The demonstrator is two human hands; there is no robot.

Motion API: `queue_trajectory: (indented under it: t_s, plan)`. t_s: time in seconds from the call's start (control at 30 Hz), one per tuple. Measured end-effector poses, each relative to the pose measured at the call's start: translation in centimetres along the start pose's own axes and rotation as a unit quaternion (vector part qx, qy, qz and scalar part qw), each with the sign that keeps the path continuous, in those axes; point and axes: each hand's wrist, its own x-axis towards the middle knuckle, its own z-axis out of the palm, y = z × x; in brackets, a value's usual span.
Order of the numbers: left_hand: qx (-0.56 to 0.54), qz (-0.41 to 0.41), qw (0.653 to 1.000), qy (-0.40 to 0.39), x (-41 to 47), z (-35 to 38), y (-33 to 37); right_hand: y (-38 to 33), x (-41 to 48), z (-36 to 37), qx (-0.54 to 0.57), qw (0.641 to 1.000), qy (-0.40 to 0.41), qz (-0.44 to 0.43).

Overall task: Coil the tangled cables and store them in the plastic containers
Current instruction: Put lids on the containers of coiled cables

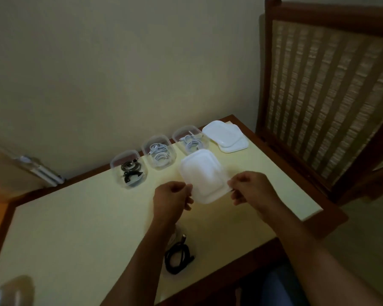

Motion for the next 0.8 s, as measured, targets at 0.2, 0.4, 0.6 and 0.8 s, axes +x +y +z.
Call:
queue_trajectory:
  t_s: [0.2, 0.4, 0.6, 0.8]
  plan:
    - [0.062, -0.032, 0.997, 0.045, -7.4, -6.9, -5.6, 3.0, -6.8, 5.7, -0.118, 0.991, -0.038, -0.054]
    - [0.043, -0.056, 0.994, 0.089, -10.7, -9.5, -7.9, 4.4, -9.3, 9.4, -0.239, 0.964, -0.028, -0.112]
    - [-0.033, -0.108, 0.99, 0.081, -10.7, -9.8, -8.8, 4.3, -9.6, 9.9, -0.293, 0.949, -0.01, -0.117]
    - [-0.194, -0.236, 0.952, 0.021, -10.2, -9.3, -10.1, 4.4, -9.5, 9.2, -0.273, 0.96, -0.036, -0.059]
